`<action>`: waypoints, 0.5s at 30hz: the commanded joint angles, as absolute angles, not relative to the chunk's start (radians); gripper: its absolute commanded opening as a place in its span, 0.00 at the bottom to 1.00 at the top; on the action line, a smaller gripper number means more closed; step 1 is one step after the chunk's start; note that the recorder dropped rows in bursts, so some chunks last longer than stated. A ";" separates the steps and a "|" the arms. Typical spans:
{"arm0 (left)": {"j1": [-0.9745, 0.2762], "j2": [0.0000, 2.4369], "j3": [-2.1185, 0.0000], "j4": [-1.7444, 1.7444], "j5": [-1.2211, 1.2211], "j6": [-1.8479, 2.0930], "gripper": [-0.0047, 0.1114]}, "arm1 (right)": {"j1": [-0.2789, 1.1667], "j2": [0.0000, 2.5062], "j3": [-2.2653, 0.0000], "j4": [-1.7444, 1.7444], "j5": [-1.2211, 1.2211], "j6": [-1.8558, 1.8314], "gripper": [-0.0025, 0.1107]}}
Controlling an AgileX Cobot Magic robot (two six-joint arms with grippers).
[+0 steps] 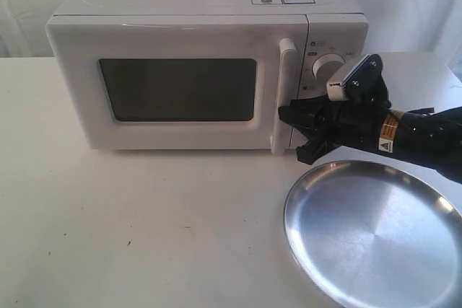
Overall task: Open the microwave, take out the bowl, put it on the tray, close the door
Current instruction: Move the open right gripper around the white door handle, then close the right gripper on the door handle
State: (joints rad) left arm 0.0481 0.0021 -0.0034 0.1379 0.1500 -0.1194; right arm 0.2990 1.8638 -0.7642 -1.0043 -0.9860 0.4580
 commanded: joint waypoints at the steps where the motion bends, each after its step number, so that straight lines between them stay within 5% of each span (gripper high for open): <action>1: 0.047 0.000 0.000 0.135 0.149 -0.125 0.04 | 0.368 1.878 -0.772 -1.093 -1.057 0.447 0.02; 15: 0.047 0.000 0.000 0.135 0.149 -0.125 0.04 | 0.368 1.878 -0.772 -1.129 -1.057 0.449 0.29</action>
